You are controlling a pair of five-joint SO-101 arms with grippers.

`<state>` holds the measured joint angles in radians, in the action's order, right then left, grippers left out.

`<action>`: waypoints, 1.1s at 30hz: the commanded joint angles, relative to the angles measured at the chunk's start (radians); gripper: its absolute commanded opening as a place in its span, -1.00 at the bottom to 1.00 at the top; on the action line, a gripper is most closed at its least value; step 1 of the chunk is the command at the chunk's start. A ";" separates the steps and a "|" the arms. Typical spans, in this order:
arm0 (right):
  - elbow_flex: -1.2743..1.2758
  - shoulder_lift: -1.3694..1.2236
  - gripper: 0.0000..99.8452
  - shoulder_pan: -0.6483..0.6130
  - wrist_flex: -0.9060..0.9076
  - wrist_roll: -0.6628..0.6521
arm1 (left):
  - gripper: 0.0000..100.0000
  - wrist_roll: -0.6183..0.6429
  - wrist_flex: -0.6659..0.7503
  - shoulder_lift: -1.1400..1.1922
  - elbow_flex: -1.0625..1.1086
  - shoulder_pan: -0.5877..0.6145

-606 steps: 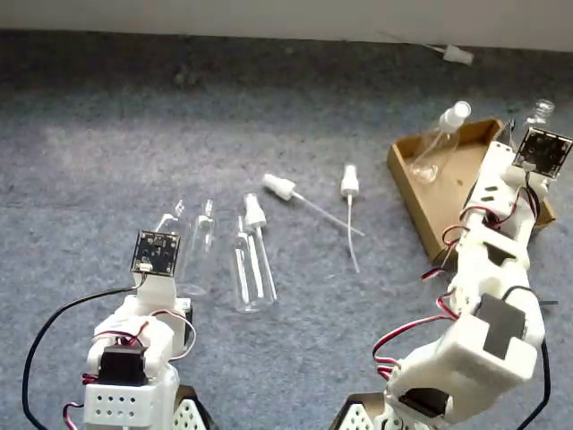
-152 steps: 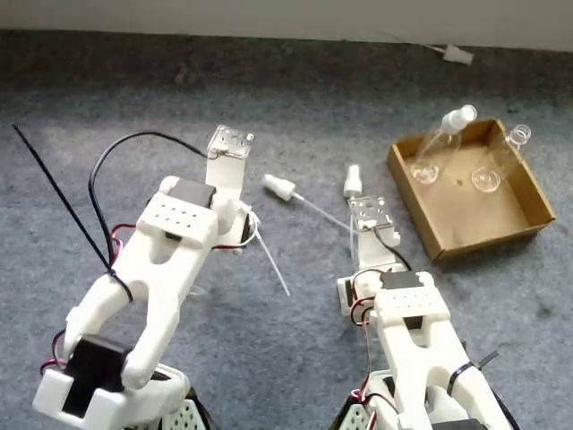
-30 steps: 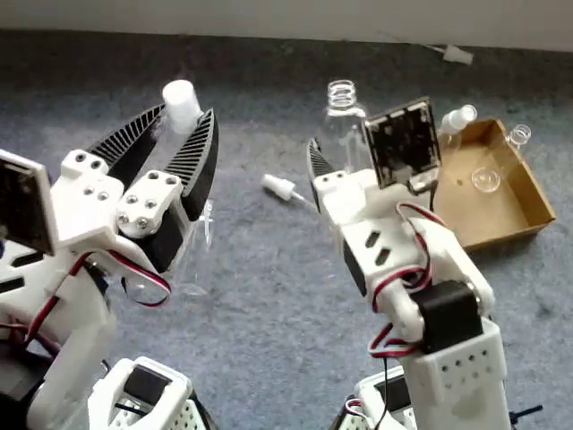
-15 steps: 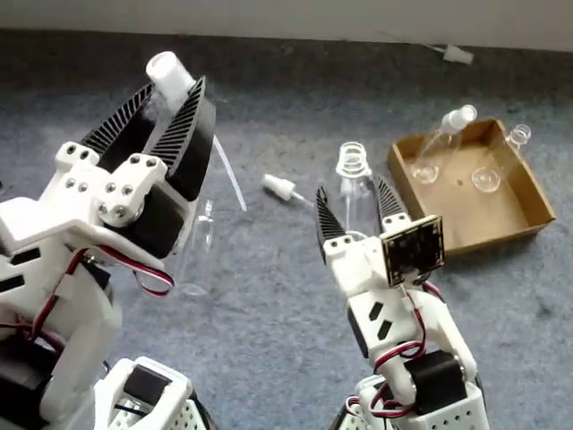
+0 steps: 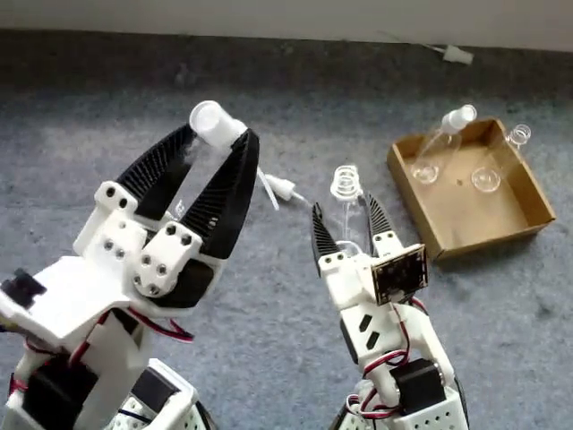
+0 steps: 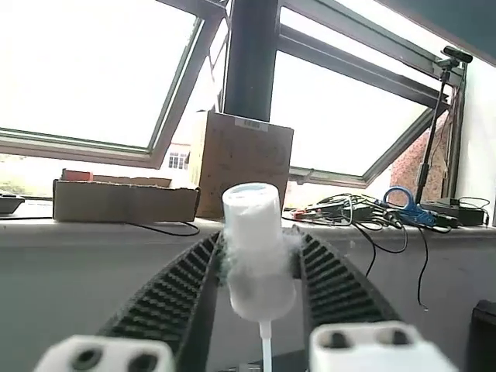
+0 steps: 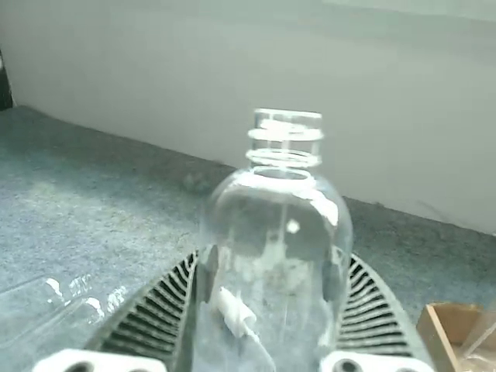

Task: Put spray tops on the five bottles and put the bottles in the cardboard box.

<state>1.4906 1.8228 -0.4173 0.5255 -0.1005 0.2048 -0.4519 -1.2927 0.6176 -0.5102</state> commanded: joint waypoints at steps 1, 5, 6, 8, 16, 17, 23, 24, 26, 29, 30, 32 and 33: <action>0.031 0.015 -0.71 -0.008 -0.062 0.005 | -0.99 -0.020 0.132 -0.019 0.042 -0.024; 0.079 0.015 -0.71 -0.008 -0.127 0.002 | -0.99 0.023 0.132 -0.013 0.041 -0.042; 0.091 0.015 -0.71 -0.008 -0.130 0.002 | -0.99 0.058 0.132 -0.013 0.041 -0.047; 0.116 0.015 -0.71 -0.015 -0.130 0.002 | -0.99 0.110 0.132 -0.012 0.041 -0.054; 0.133 0.015 -0.71 -0.107 -0.130 0.000 | -0.99 0.118 0.133 -0.008 0.074 -0.056; 0.131 0.015 -0.71 -0.110 -0.130 0.000 | -0.99 0.117 0.133 -0.008 0.087 -0.056; 0.134 0.015 -0.71 -0.117 -0.130 0.002 | -0.99 0.115 0.270 0.094 0.114 -0.045; 0.134 0.015 -0.71 -0.116 -0.130 0.002 | -0.99 0.114 0.273 0.120 0.116 -0.045; 0.134 0.015 -0.71 -0.116 -0.130 0.002 | -0.99 0.114 0.275 0.163 0.111 -0.045; 0.136 0.015 -0.71 -0.116 -0.130 0.002 | -0.99 0.114 0.275 0.165 0.107 -0.027; 0.136 0.015 -0.71 -0.117 -0.130 0.002 | -0.99 0.114 0.275 0.165 0.107 -0.002; 0.131 0.015 -0.71 -0.117 -0.130 0.002 | -0.99 0.115 0.298 0.179 0.111 0.045; 0.130 0.015 -0.71 -0.117 -0.130 0.002 | -0.99 0.118 0.325 0.189 0.113 0.061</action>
<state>1.6349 1.8243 -0.5217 0.4242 -0.1005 0.3138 -0.1972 -1.1301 0.7403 -0.5271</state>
